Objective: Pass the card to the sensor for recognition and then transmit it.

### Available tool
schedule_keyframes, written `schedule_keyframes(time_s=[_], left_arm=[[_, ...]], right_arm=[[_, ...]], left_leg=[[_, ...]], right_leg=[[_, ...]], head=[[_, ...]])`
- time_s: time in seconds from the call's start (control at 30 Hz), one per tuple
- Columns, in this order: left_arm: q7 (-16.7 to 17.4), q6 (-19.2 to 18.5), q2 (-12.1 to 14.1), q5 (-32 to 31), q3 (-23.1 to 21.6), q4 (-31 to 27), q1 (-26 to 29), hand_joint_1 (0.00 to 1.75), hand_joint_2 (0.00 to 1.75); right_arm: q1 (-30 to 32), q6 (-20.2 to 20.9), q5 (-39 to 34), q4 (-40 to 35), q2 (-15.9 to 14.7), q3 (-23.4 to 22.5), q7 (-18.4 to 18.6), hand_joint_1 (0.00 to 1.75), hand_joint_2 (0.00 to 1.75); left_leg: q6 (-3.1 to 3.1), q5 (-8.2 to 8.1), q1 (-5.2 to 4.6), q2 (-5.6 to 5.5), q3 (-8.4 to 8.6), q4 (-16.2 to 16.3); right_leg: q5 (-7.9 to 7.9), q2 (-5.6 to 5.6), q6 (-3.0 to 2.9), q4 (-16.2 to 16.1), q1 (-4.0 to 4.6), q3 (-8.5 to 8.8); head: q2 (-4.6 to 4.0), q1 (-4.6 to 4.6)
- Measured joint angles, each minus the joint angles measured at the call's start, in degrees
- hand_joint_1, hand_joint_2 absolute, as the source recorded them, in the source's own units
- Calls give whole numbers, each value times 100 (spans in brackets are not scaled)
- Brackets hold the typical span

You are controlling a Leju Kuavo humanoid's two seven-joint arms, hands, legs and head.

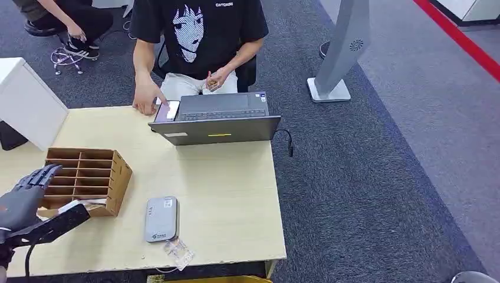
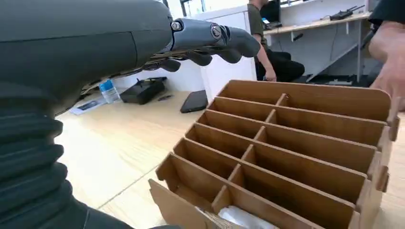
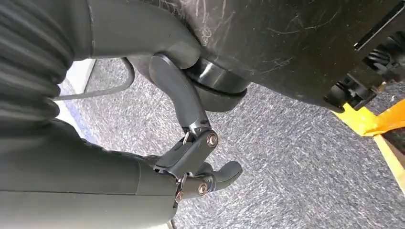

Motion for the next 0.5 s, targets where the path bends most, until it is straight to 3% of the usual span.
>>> schedule_keyframes(time_s=[0.5], left_arm=[[0, -15, 0, 74, -387, 332, -225, 0, 175]], right_arm=[[-28, 61, -53, 17, 2, 22, 4, 0, 175]], left_leg=[[0, 0, 0, 0, -1, 0]], right_leg=[[0, 0, 0, 0, 0, 0]], head=[[0, 2]])
